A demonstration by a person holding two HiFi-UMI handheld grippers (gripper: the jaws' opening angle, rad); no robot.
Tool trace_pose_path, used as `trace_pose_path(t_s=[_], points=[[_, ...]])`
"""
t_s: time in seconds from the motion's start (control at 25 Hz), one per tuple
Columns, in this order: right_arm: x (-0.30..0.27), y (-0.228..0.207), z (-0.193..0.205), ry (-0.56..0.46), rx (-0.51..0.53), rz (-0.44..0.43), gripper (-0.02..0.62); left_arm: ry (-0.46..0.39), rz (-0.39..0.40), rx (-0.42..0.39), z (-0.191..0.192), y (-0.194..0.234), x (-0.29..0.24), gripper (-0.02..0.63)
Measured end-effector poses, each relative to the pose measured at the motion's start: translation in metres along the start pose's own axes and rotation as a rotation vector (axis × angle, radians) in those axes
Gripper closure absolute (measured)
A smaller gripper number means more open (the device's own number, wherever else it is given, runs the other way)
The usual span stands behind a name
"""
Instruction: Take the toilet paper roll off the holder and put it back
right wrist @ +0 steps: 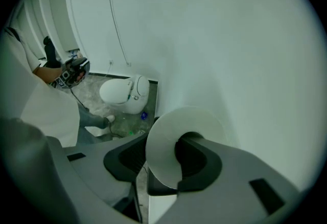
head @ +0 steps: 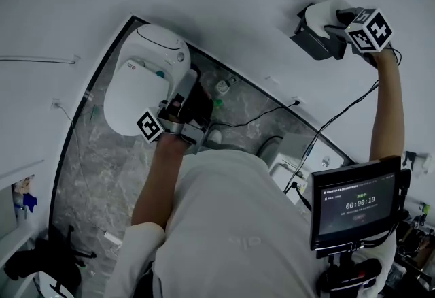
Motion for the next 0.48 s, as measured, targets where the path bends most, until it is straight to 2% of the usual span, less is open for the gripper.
trace_pose_path(t_s=[0.12, 0.48], points=[[0.001, -0.005, -0.004, 0.078, 0.036, -0.021, 0.420, -0.001, 0.000, 0.001, 0.002, 0.000, 0.000, 0.580], [0.002, -0.007, 0.006, 0.216, 0.085, -0.034, 0.420, -0.010, -0.010, -0.005, -0.001, 0.000, 0.004, 0.580]])
Point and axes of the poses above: the fingertips, and each gripper's own axes: x backward along the fingers, y to its left, z out of its underside, the point moved 8 cm from there along x, backward along the fingers, and after that the axes turned 1 degree about -z, right-handed, at the moved point
